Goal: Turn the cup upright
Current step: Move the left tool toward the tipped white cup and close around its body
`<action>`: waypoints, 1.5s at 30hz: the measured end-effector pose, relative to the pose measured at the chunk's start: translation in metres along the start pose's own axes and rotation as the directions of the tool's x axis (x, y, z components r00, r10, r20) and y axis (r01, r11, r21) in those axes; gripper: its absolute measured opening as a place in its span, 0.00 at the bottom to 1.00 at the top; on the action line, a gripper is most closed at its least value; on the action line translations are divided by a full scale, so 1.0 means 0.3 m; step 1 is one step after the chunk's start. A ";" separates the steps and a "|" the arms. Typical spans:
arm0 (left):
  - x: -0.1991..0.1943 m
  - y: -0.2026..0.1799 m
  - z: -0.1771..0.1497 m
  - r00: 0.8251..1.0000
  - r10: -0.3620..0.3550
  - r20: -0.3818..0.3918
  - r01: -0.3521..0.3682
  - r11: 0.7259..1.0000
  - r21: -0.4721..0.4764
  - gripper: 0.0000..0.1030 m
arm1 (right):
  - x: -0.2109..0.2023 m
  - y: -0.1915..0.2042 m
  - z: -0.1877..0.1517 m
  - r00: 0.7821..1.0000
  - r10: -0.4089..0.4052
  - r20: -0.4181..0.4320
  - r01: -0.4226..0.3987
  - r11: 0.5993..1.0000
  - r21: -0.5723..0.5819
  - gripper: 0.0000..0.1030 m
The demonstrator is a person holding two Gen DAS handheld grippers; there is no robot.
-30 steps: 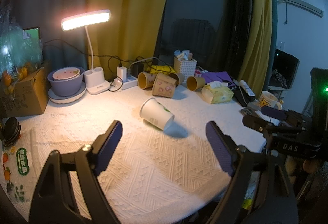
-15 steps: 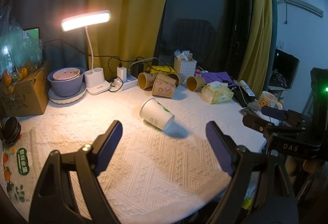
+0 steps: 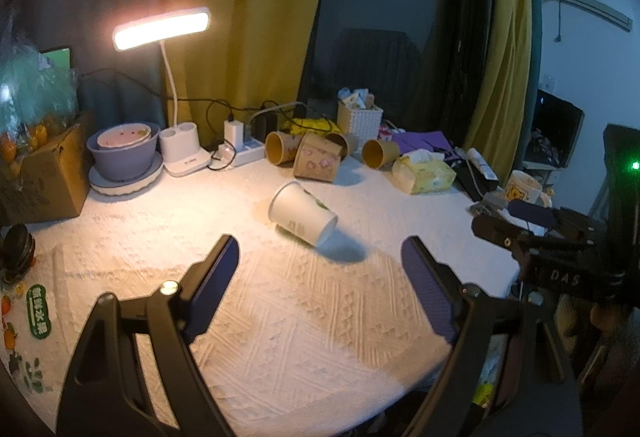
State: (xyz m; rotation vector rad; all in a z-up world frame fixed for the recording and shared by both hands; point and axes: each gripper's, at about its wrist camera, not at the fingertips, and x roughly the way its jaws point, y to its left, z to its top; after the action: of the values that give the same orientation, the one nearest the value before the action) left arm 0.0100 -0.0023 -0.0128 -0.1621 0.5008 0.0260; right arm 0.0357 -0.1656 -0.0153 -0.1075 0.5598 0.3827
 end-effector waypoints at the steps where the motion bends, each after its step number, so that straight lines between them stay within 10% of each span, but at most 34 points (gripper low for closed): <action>1: 0.012 0.003 -0.001 1.000 -0.002 -0.012 0.002 1.000 -0.001 0.82 | 0.008 -0.003 0.000 1.000 -0.001 -0.005 0.001 1.000 0.000 0.79; 23: 0.488 0.028 0.072 0.972 0.064 -0.228 -0.059 0.998 0.028 0.82 | 0.405 -0.209 0.071 0.987 0.017 -0.157 -0.011 0.999 0.037 0.79; 37: 0.761 0.122 0.052 0.923 -0.045 -0.382 -0.093 0.937 -0.336 0.82 | 0.633 -0.296 0.132 0.972 0.105 -0.210 -0.097 0.994 0.051 0.79; 45: 0.881 0.138 0.051 0.900 -0.083 -0.427 -0.092 0.923 -0.374 0.81 | 0.691 -0.310 0.125 0.963 0.137 -0.230 -0.124 0.990 0.070 0.79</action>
State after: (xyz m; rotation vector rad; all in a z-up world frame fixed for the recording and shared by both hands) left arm 0.2464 0.0369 -0.1327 -0.5657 0.9466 0.0953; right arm 0.2512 -0.1767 -0.0952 -0.0631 0.8135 0.4861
